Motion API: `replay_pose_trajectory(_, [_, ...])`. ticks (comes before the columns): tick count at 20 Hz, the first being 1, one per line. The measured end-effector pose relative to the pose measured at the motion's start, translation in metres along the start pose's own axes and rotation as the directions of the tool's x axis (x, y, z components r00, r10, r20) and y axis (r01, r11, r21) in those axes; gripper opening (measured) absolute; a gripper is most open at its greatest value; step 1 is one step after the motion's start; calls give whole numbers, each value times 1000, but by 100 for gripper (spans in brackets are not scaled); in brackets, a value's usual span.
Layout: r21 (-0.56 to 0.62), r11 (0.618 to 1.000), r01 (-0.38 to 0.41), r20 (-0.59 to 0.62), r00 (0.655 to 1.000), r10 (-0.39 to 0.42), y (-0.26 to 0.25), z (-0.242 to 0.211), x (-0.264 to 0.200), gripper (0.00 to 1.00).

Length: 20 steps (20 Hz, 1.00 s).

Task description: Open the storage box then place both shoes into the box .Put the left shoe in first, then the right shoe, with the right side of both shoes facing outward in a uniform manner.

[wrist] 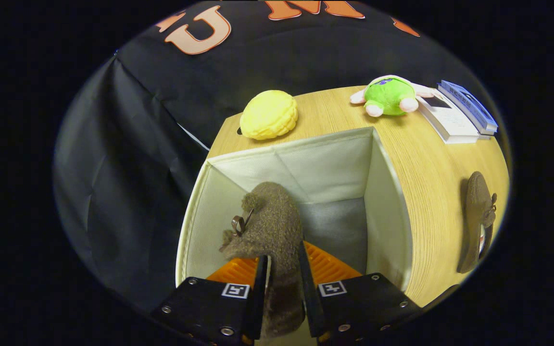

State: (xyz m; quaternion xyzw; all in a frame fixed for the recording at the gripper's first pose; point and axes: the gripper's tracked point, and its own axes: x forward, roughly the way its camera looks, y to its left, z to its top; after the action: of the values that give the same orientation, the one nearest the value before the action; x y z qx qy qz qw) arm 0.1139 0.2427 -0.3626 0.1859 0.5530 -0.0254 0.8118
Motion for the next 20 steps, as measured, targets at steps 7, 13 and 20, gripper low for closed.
replay_pose_trajectory(7, [-88, 986, -141, -10, 990, 140, 11, -10, -33, 64])
replay_pose_trajectory(13, [-159, 975, -153, 132, 976, 175, -7, 14, -91, 80])
replay_pose_trajectory(20, [-199, 979, -41, 319, 942, 105, -94, 35, -155, 92])
